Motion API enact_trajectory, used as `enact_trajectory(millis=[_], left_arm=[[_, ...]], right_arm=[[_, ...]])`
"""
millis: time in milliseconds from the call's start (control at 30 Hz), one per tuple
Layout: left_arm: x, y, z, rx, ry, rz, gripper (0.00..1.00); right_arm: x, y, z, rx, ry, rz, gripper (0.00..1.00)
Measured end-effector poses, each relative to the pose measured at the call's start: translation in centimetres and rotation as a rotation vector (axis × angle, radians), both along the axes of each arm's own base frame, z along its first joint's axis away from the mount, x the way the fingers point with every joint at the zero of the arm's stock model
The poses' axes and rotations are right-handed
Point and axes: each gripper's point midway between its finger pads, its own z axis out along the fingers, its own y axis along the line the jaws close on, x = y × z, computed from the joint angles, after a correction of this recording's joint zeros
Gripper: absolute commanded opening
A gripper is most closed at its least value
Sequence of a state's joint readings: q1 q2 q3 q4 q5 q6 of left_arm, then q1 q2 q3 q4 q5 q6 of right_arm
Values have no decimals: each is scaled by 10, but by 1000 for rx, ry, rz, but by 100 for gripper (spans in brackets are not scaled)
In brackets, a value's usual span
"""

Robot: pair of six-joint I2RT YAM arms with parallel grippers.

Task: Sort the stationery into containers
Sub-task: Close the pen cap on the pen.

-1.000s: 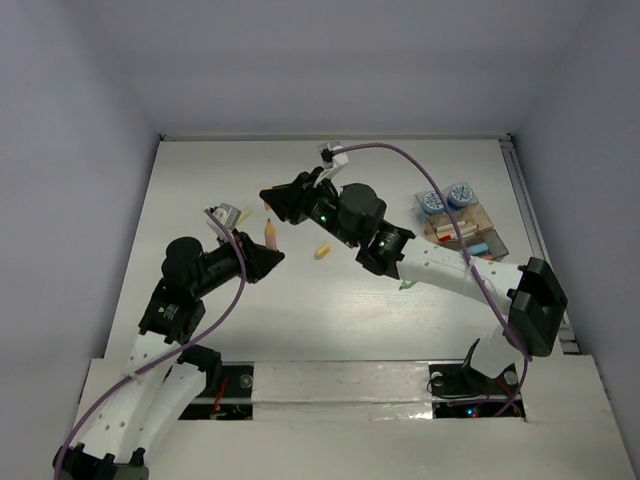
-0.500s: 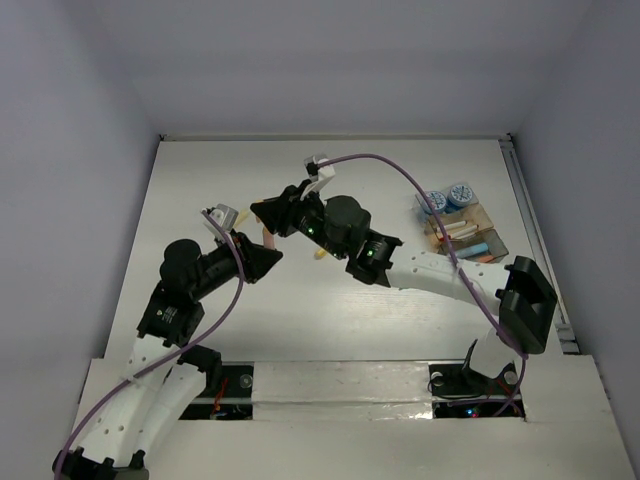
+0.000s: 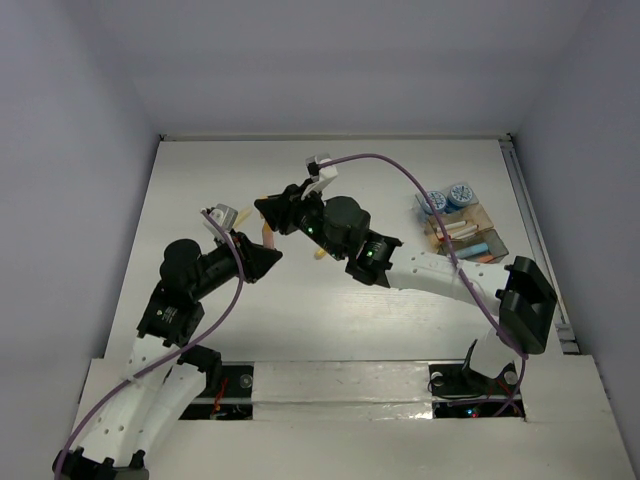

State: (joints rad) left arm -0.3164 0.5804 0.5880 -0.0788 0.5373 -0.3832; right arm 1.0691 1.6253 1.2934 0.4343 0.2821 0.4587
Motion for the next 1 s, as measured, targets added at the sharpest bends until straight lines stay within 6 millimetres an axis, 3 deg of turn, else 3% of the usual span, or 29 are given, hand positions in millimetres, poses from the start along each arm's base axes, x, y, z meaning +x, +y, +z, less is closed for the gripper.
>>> enact_trajectory(millis=[767,1000], left_arm=[[3,1,-2,5,8,12,0],[6,4,-3,10,6,39,0]], right_arm=[[0,0,0,-1,-2,2,9],[-7,2,-10,2,19,17,9]])
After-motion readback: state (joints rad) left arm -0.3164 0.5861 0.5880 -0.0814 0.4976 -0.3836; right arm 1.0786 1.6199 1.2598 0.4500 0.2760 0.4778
